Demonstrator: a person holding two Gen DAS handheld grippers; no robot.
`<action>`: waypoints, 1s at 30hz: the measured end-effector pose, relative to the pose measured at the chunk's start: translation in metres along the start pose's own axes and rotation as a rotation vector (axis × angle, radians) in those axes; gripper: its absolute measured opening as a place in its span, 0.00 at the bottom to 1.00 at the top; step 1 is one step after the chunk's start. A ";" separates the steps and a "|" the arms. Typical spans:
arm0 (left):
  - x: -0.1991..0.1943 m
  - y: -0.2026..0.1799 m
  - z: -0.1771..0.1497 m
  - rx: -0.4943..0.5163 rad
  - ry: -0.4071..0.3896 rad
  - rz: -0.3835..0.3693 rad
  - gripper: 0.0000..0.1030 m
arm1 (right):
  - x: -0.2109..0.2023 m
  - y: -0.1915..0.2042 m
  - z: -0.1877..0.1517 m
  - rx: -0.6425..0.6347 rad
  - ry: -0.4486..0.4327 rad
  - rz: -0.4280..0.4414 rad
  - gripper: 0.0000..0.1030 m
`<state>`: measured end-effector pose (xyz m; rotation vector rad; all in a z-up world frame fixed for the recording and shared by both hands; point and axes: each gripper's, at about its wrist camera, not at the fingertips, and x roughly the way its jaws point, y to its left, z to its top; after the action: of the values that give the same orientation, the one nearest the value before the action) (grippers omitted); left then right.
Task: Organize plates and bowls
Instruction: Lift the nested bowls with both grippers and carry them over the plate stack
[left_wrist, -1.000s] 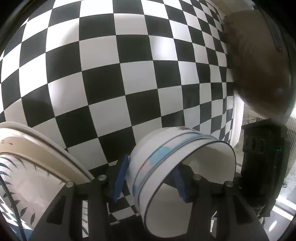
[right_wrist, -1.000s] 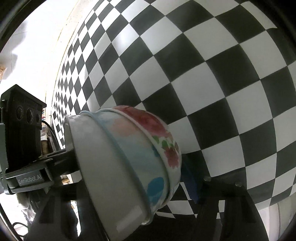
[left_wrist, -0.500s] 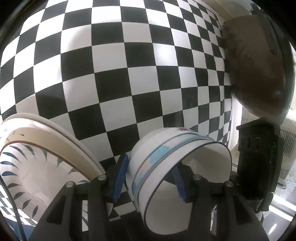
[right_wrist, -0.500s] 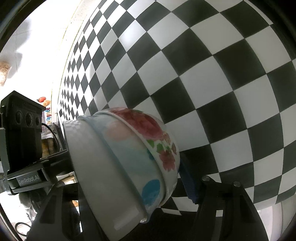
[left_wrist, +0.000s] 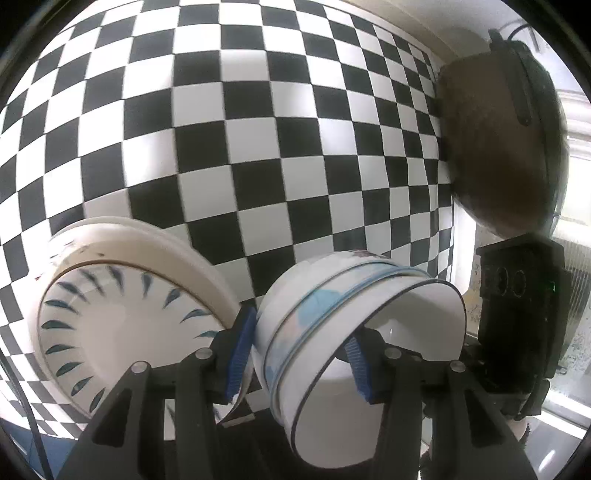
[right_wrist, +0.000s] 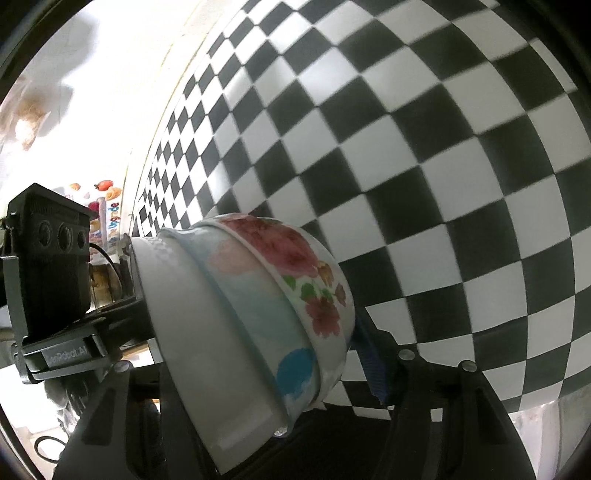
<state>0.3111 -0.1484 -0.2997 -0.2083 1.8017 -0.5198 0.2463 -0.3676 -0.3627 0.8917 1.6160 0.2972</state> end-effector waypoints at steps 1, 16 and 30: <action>-0.004 0.003 -0.001 -0.009 -0.008 -0.001 0.43 | 0.001 0.005 0.000 -0.006 0.002 0.002 0.61; -0.062 0.072 -0.031 -0.119 -0.099 0.006 0.42 | 0.054 0.102 -0.007 -0.141 0.063 0.014 0.61; -0.055 0.139 -0.044 -0.237 -0.083 0.019 0.42 | 0.131 0.132 -0.008 -0.197 0.178 -0.005 0.60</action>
<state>0.3030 0.0068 -0.3048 -0.3698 1.7804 -0.2794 0.2896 -0.1867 -0.3722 0.7270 1.7181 0.5354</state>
